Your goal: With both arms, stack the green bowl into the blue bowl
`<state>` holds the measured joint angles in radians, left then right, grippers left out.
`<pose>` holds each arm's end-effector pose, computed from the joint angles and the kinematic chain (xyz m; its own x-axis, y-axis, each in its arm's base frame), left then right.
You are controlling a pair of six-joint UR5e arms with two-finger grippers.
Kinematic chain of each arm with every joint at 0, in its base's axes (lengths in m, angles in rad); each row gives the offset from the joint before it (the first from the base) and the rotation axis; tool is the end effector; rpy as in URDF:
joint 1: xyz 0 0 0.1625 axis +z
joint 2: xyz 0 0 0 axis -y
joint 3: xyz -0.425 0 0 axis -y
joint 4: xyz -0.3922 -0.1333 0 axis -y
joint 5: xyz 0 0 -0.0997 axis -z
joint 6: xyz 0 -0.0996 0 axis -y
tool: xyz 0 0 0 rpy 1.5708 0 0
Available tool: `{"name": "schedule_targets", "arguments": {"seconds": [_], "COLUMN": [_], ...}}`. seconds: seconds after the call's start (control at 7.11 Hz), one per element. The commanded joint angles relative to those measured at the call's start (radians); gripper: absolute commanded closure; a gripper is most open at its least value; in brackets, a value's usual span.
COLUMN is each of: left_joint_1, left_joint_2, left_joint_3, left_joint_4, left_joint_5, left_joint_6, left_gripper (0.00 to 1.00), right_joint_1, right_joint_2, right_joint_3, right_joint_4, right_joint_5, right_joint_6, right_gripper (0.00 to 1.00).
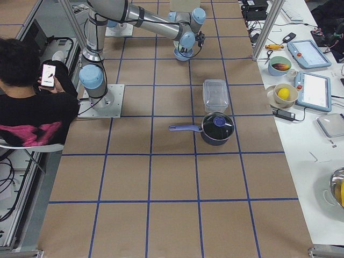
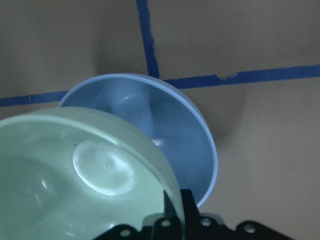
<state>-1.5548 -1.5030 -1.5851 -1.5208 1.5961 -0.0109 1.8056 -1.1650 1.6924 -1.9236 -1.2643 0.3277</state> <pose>-0.1232 -0.4743 0.5188 -0.9993 -0.0294 -0.0240 -0.0268 0.9943 -0.1036 0.2958 -0.5342 0.2448 -0.9632 0.1465 -0.2254 0.0854 0.9618 0.2601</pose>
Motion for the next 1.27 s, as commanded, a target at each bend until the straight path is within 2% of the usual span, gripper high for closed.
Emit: {"name": "schedule_targets", "arguments": {"seconds": [0.0, 0.14, 0.28, 0.56, 0.84, 0.98, 1.12], "left_joint_1": [-0.002, 0.007, 0.009, 0.009, 0.004, -0.002, -0.002], "left_joint_2": [-0.006, -0.006, -0.02, -0.057, -0.066, -0.066, -0.066], "left_joint_3": [-0.007, 0.006, 0.037, 0.103, 0.105, 0.1, 0.102], "left_joint_4": [-0.002, -0.063, -0.068, -0.102, -0.102, -0.102, -0.102], "left_joint_5": [0.001, -0.001, -0.014, -0.008, -0.008, -0.005, -0.005], "left_joint_6": [0.0, 0.002, 0.003, 0.002, 0.0, 0.0, 0.0], "left_gripper": [0.0, 0.0, 0.0, 0.0, 0.0, 0.0, 0.0], "right_joint_1": [-0.006, -0.011, -0.02, -0.032, -0.113, -0.135, -0.146], "right_joint_2": [-0.002, -0.004, -0.013, -0.048, -0.184, -0.252, -0.295], "right_joint_3": [0.017, 0.013, 0.009, -0.019, -0.104, -0.115, -0.118], "right_joint_4": [-0.008, -0.018, -0.029, -0.015, 0.146, 0.249, 0.285], "right_joint_5": [-0.001, -0.003, -0.006, -0.021, -0.221, -0.286, -0.34], "right_joint_6": [0.001, -0.001, 0.001, 0.004, -0.013, -0.012, -0.045], "right_gripper": [1.0, 0.07, 0.0, 0.0, 0.0, 0.0, 0.0]}}
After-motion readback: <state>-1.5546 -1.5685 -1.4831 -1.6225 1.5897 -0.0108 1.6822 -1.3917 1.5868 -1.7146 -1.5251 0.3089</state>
